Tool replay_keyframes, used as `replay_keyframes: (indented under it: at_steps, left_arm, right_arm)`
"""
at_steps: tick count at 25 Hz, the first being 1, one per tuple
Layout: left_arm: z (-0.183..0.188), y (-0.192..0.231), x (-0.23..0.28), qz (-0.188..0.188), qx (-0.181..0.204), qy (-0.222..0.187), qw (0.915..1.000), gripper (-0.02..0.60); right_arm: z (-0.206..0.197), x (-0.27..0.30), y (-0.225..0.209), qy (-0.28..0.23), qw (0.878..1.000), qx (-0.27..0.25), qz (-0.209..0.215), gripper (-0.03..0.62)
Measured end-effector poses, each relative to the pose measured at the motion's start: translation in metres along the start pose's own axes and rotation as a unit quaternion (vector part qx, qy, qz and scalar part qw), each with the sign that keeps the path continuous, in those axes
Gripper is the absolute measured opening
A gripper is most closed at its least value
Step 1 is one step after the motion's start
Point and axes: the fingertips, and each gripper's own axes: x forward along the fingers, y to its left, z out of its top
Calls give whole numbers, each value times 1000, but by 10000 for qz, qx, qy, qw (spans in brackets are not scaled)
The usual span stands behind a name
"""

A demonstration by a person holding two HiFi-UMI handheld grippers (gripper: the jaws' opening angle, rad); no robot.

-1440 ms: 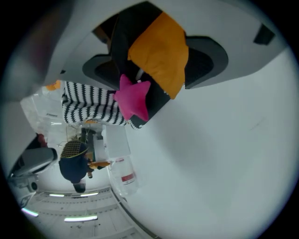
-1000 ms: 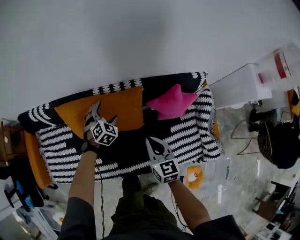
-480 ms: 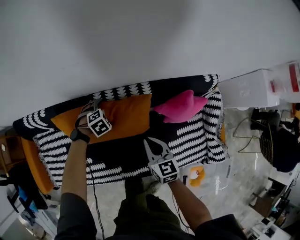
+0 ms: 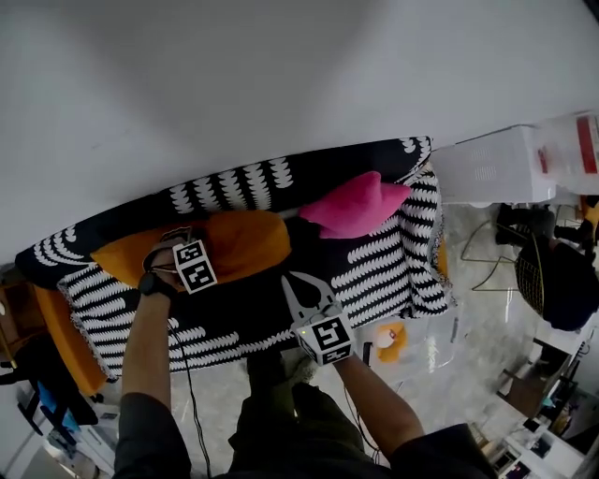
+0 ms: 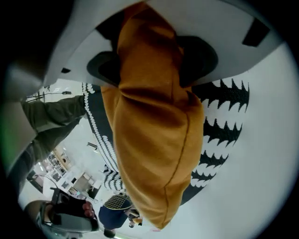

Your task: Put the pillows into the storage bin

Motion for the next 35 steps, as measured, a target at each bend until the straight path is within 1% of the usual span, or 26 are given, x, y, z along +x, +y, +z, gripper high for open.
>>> replay_keyframes:
  at_steps: [3,4,5,7,9,14,16,18,20,22,25,28,30,33,35]
  left_arm:
    - [1,11,-10,303,-69,-230,9993,227]
    - [2,13,-15,353,-133,-307,9988,196]
    - [2,14,-20,390,-209,-390,9983,183]
    - [5,11,-33,436,-340,-538,9970,168]
    - [9,3,-46,462,-365,-597,9965,160]
    - [20,-35,-73,462,-241,-479,9975,146]
    - [32,-56,-83,514,-210,-499,9972,138]
    - [52,-77,-92,579,-126,-551,9967,137]
    - [84,-96,-102,589,84,-597,9964,138]
    - [124,-116,-111,553,369,-669,9955,137]
    - [194,-159,-118,440,774,-868,9922,138]
    - [269,-212,-116,281,1199,-1034,9870,138]
    - [325,-250,-112,116,1588,-1112,9809,138]
    - [413,-311,-105,-146,2200,-1270,9671,134]
    - [467,-359,-96,-278,2470,-1411,9583,133]
  right_arm:
    - [-3,-1,3,-8,10000,23,-19,-1]
    - [-6,-2,4,-13,10000,33,-27,-1]
    - [-8,-3,5,-21,10000,46,-37,-1]
    - [-12,-7,7,-59,9999,83,-59,0]
    - [-14,-15,9,-112,9998,122,-86,0]
    - [-14,-51,10,-376,9989,224,-166,0]
    - [-16,-74,5,-510,9981,260,-237,0]
    - [-20,-102,-3,-645,9969,292,-339,0]
    - [-28,-134,-13,-759,9951,395,-499,0]
    - [-40,-168,-26,-878,9921,524,-726,0]
    - [-67,-227,-48,-1007,9865,728,-1071,0]
    - [-99,-293,-73,-1138,9775,963,-1493,0]
    - [-123,-342,-91,-1243,9671,1197,-1868,0]
    - [-164,-417,-119,-1418,9459,1572,-2457,0]
    - [-198,-466,-134,-1506,9333,1771,-2737,-1]
